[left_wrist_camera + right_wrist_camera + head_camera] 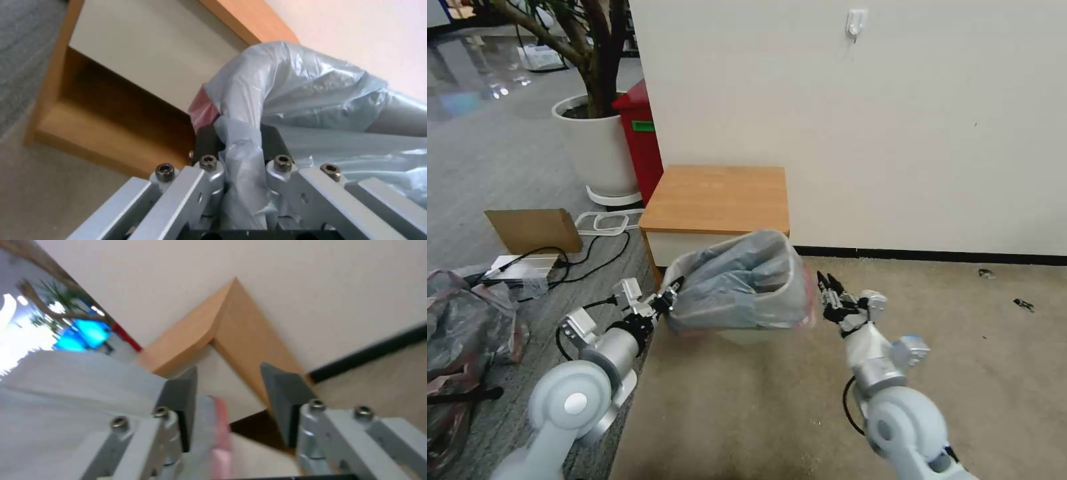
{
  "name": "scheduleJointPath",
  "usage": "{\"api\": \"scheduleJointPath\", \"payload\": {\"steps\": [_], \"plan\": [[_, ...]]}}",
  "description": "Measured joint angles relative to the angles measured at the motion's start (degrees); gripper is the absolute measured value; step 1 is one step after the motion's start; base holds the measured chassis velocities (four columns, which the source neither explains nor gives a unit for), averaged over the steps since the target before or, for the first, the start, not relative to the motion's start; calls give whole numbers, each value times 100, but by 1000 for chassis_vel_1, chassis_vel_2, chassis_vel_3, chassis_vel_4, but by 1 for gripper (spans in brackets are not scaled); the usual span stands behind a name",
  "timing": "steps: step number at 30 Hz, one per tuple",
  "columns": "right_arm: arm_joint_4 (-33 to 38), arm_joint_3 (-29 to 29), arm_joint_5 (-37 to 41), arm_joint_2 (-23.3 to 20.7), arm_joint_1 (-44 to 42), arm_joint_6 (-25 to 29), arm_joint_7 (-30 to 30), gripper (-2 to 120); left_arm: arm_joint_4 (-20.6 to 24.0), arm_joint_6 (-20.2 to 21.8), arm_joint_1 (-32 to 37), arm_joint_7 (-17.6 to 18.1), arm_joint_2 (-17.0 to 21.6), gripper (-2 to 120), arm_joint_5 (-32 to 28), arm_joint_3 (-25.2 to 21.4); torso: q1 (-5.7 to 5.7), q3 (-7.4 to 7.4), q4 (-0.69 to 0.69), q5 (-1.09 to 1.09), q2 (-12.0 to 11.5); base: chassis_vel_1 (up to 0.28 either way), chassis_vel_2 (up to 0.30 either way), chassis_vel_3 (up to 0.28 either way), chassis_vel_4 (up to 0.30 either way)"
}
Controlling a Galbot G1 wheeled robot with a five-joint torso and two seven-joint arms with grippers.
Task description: Pick up the garbage bag from the table and place it over the trash can.
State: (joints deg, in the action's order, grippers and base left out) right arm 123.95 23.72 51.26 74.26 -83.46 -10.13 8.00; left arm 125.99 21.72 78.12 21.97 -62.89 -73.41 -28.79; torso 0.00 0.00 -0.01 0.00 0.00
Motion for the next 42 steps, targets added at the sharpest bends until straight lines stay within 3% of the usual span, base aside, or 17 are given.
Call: {"api": "scheduleJointPath", "payload": {"steps": [4,5,7,10,13,14,15,18,19,20,23,24,31,37,39,42], "plan": [[312,414,1276,-67,31,-356,61,58,-62,1,-65,-1,59,7,112,10,0,0,-1,1,0,0,0,0,0],[312,414,1276,-67,31,-356,61,58,-62,1,-65,-1,59,7,112,10,0,0,-1,1,0,0,0,0,0],[615,564,1471,-342,301,-582,102,70,-100,10,-65,-6,115,7,370,65,0,0,-1,0,0,0,0,0,0],[823,508,1428,-708,658,-874,53,79,-125,16,-61,-57,147,7,675,125,0,0,0,0,0,0,0,0,0],[974,-311,700,-1459,1630,-1349,-233,91,-153,17,-71,-168,186,7,1288,258,0,0,2,-1,0,0,0,0,0],[972,-704,395,-1664,1971,-1466,-302,89,-151,17,-73,-180,198,7,1422,286,0,0,-1,0,0,0,0,0,0],[972,-704,395,-1664,1971,-1466,-302,89,-151,17,-73,-180,198,7,1422,286,0,0,-1,0,0,0,0,0,0],[816,-2087,-291,-2170,3168,-1716,-469,76,-101,-1,-41,-258,217,7,1920,354,0,0,2,0,0,0,0,0,0],[788,-2215,-345,-2203,3281,-1741,-475,76,-100,-4,-37,-268,217,7,1962,359,0,0,3,0,0,0,0,0,0],[638,-2887,-598,-2287,3852,-1908,-500,68,-98,-49,2,-381,216,7,2390,396,0,0,3,-2,0,0,0,0,0],[494,-3342,-749,-2251,4221,-2076,-508,63,-109,-100,22,-469,211,7,2699,430,-1,0,2,-1,0,0,0,0,0],[305,-3754,-912,-2133,4579,-2185,-509,52,-121,-128,34,-560,207,7,3014,470,0,0,1,-1,0,0,0,0,0],[-334,-4793,-1497,-1828,5399,-2542,-477,28,-85,-157,40,-882,251,7,3670,494,0,0,1,-1,0,0,0,0,0],[-769,-5197,-1758,-1712,5723,-2686,-380,13,-33,-233,76,-985,272,7,3843,453,0,1,1,-1,0,0,0,0,0],[-978,-5431,-1725,-1652,5935,-2855,-346,0,37,-243,124,-1034,279,7,3857,404,0,0,1,-1,0,0,0,0,0],[-1099,-5639,-1480,-1636,6126,-3008,-261,0,76,-245,132,-1068,289,7,3855,373,0,0,1,-1,0,0,0,0,0]]}}
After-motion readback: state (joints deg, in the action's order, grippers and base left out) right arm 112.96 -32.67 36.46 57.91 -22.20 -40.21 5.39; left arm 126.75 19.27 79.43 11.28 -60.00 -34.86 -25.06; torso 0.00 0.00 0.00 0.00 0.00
